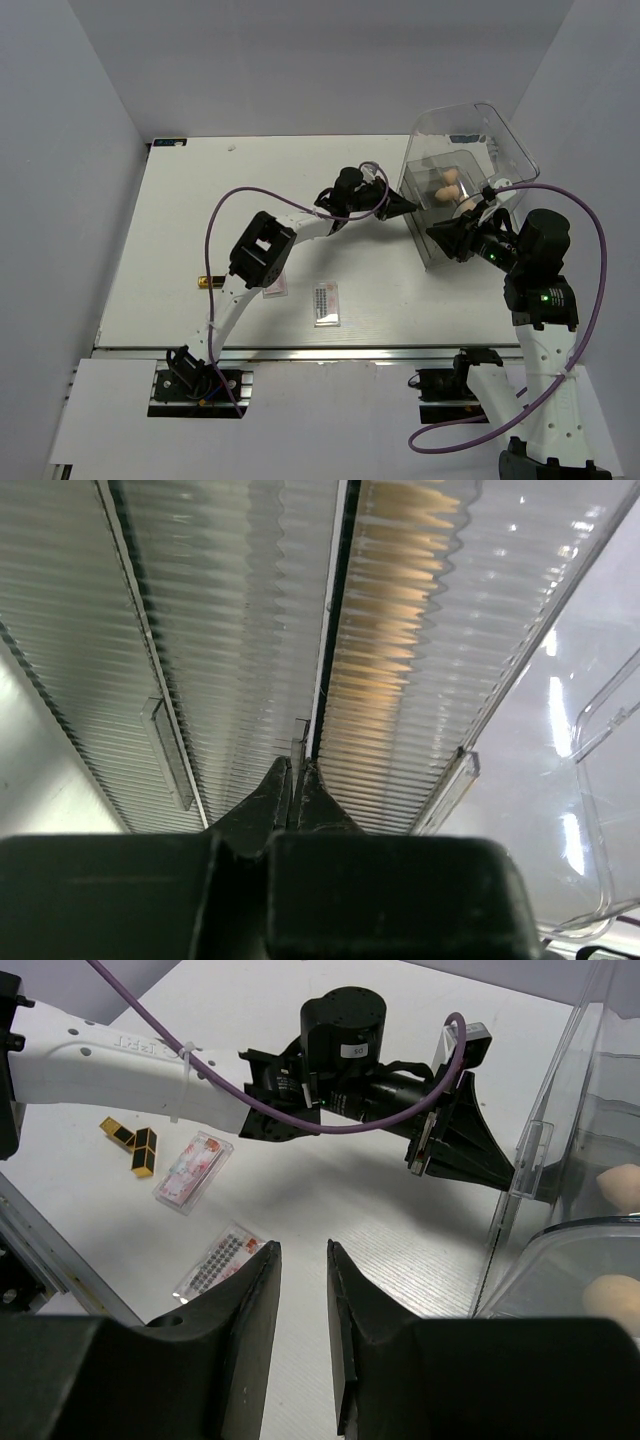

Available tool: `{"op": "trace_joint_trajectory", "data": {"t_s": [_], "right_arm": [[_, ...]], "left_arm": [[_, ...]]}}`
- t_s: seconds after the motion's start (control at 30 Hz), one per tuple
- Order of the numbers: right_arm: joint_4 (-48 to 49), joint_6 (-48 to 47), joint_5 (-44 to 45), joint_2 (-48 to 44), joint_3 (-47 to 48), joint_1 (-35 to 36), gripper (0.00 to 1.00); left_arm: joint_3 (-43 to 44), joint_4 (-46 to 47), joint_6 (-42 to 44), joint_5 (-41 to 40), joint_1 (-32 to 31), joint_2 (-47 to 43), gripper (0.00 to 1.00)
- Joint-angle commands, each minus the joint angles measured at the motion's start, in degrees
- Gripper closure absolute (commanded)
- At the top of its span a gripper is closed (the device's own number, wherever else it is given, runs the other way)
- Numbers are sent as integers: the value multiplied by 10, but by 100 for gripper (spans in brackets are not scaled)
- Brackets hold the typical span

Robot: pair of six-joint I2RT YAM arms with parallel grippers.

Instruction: Organize the makeup

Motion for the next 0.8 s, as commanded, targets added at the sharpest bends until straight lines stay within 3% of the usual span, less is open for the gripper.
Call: {"op": "trace_joint_trajectory", "data": {"t_s": [0.0, 0.3, 0.53, 0.67, 0.73, 0.77], "right_arm": [[25, 5, -3, -8, -4, 2, 69], [20, -2, -5, -8, -4, 2, 69], [16, -34, -14, -1, -4, 2, 68], [10, -56, -27, 2, -1, 2, 63], [2, -70, -47, 7, -1, 2, 55], [-2, -85, -57, 10, 0, 2, 43]], "left_arm": [[-29, 42, -12, -5, -4, -25, 100], [-225, 83, 29, -4, 33, -143, 100], [-252, 62, 57, 1, 37, -177, 98], [-243, 31, 70, -3, 38, -183, 78], [-243, 20, 80, -5, 43, -193, 57], [-245, 8, 82, -4, 44, -196, 46]]}}
